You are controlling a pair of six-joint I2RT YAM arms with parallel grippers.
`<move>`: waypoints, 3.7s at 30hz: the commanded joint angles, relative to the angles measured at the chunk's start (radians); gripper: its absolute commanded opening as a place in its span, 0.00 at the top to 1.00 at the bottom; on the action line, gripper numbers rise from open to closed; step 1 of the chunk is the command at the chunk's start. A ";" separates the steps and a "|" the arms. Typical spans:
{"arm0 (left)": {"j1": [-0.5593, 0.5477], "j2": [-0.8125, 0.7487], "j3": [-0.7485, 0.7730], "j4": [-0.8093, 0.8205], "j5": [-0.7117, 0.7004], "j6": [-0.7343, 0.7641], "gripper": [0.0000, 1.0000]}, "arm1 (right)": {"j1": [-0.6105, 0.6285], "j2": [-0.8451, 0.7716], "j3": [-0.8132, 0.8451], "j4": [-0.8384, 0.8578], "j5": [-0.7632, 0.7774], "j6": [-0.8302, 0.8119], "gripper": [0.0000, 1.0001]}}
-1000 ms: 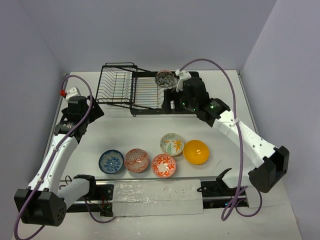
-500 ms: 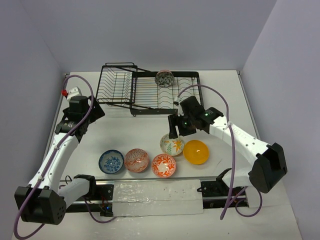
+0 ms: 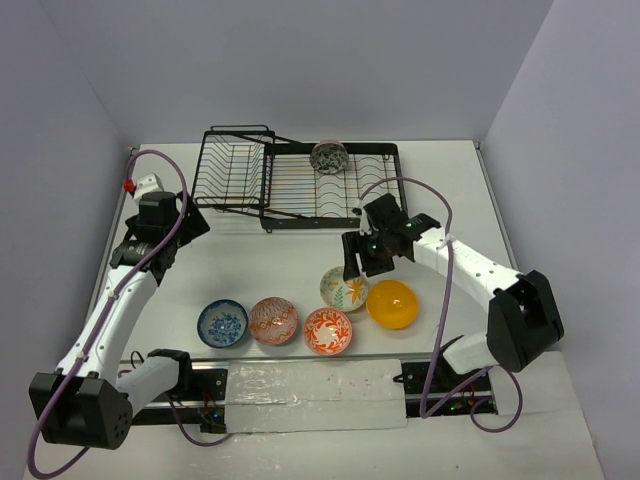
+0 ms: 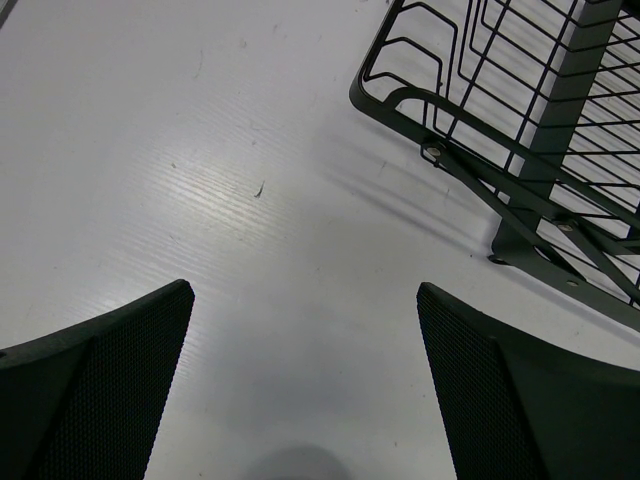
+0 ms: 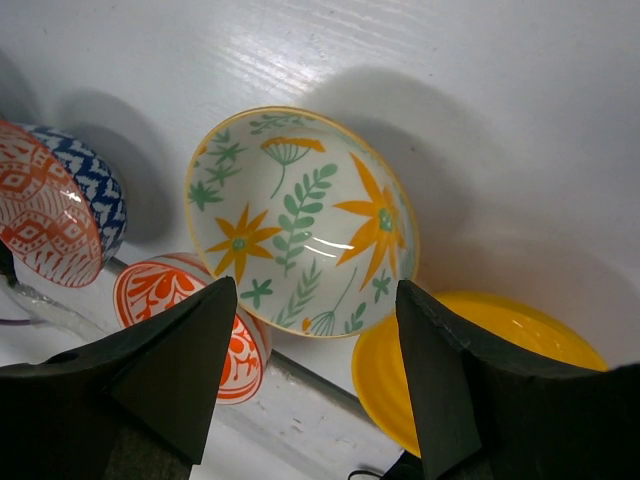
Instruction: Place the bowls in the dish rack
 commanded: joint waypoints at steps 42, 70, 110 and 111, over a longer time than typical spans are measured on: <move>-0.006 0.034 0.000 0.015 -0.013 0.001 0.01 | -0.101 0.192 0.000 0.068 -0.052 -0.071 0.64; -0.007 0.026 -0.002 0.015 -0.019 0.001 0.01 | -0.097 0.217 0.106 0.013 -0.052 -0.090 0.97; -0.006 0.040 0.000 0.011 -0.033 -0.004 0.01 | 0.042 0.008 0.565 0.290 0.572 -0.708 1.00; -0.006 0.038 0.001 0.008 -0.036 -0.005 0.01 | 0.045 0.017 0.557 0.317 0.588 -0.763 1.00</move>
